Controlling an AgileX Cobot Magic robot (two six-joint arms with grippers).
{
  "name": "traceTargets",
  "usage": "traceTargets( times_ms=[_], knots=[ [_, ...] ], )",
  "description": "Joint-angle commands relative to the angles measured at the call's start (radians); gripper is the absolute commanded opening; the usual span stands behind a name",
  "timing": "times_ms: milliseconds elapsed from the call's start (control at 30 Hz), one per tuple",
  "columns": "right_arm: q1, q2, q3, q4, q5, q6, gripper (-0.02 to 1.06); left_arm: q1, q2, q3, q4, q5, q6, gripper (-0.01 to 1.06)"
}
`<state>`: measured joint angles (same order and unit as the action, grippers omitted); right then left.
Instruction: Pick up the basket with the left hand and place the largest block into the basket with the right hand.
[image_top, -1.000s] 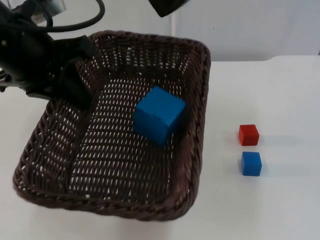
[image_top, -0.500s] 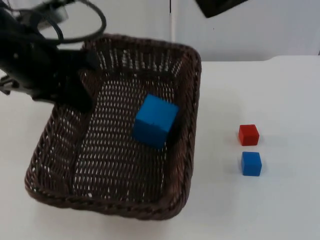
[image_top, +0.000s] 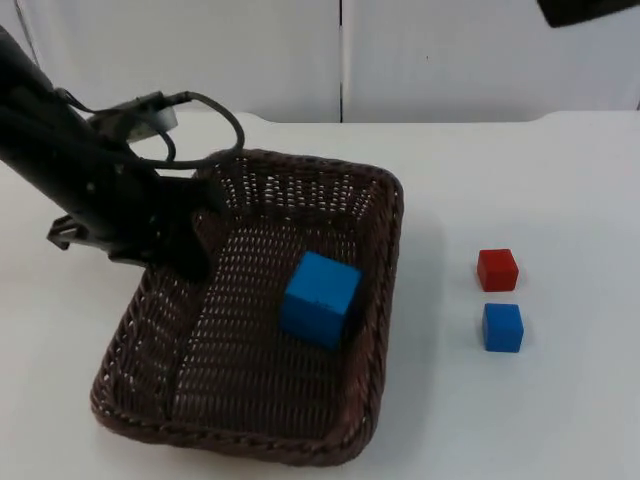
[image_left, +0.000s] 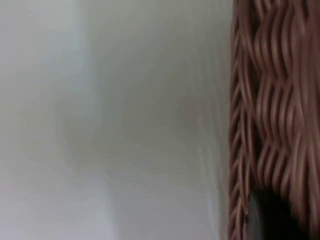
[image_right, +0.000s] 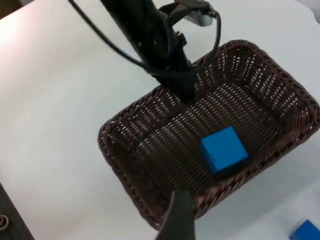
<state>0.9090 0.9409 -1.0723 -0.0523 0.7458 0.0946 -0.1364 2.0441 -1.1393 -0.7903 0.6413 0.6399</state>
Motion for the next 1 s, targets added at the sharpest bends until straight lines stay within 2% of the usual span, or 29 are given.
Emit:
traceTargets(
  times_ms=[0, 233, 833, 900, 967],
  knots=[
    [0.004, -0.026, 0.013, 0.006, -0.001, 0.006, 0.68, -0.002, 0.013, -0.022, -0.051, 0.011, 0.002, 0.0],
    [0.004, -0.027, 0.019, 0.006, 0.004, 0.006, 0.68, -0.002, 0.049, -0.024, -0.111, 0.0, -0.005, 0.0],
    [0.004, -0.027, 0.019, 0.006, 0.012, 0.006, 0.68, -0.002, 0.05, -0.024, -0.118, -0.019, -0.033, 0.0],
    [0.004, -0.027, 0.019, 0.006, 0.011, 0.006, 0.68, -0.002, 0.05, -0.024, -0.118, -0.019, -0.031, 0.02],
    [0.004, -0.027, 0.019, 0.006, 0.011, 0.006, 0.68, -0.002, 0.05, -0.024, -0.118, -0.019, -0.031, 0.13]
  ],
)
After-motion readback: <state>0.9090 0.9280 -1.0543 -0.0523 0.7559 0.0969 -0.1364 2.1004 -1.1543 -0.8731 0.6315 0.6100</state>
